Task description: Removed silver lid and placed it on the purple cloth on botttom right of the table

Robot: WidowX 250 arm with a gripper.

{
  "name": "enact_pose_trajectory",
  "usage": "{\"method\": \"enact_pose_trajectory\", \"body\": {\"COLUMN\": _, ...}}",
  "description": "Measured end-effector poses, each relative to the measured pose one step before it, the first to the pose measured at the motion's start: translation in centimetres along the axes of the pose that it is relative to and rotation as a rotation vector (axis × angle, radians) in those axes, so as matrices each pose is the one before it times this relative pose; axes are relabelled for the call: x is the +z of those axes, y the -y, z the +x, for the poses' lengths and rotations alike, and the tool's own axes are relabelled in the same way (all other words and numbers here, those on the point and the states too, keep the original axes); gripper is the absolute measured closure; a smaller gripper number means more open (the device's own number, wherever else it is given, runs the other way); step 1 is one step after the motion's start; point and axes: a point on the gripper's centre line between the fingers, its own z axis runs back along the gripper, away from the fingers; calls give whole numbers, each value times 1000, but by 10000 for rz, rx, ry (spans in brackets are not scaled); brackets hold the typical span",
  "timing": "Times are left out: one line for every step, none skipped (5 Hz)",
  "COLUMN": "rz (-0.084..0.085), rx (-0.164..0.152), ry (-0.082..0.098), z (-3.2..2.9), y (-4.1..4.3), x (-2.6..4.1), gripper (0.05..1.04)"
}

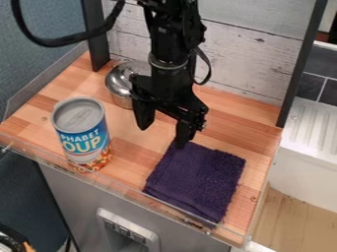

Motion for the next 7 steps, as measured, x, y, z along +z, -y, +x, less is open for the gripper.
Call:
{"method": "enact_pose_trajectory", "body": {"rz": -50, "rx": -18, "ry": -307, "z": -250, "y": 68, "x": -764, "gripper": 82}}
{"method": "enact_pose_trajectory", "body": {"rz": -9, "rx": 552, "ry": 232, "z": 1906, "y": -2763, "x": 301, "gripper": 82}}
{"method": "enact_pose_trajectory", "body": {"rz": 60, "rx": 661, "ry": 294, "z": 2533, "y": -3137, "x": 466, "gripper": 82}}
{"method": "enact_pose_trajectory", "body": {"rz": 187, "rx": 502, "ry": 289, "z": 2681, "y": -2865, "x": -89, "gripper": 82}}
{"method": "enact_pose_trajectory", "body": {"rz": 97, "rx": 509, "ry": -21, "z": 1704, "y": -2128, "x": -1392, "gripper": 82}}
{"method": "enact_pose_trajectory", "body": {"rz": 43, "rx": 331, "ry": 63, "z": 1321, "y": -870, "x": -919, "gripper": 82}}
{"method": "enact_pose_trajectory", "body": {"rz": 94, "rx": 245, "ry": 54, "z": 810, "y": -254, "x": -781, "gripper": 82}}
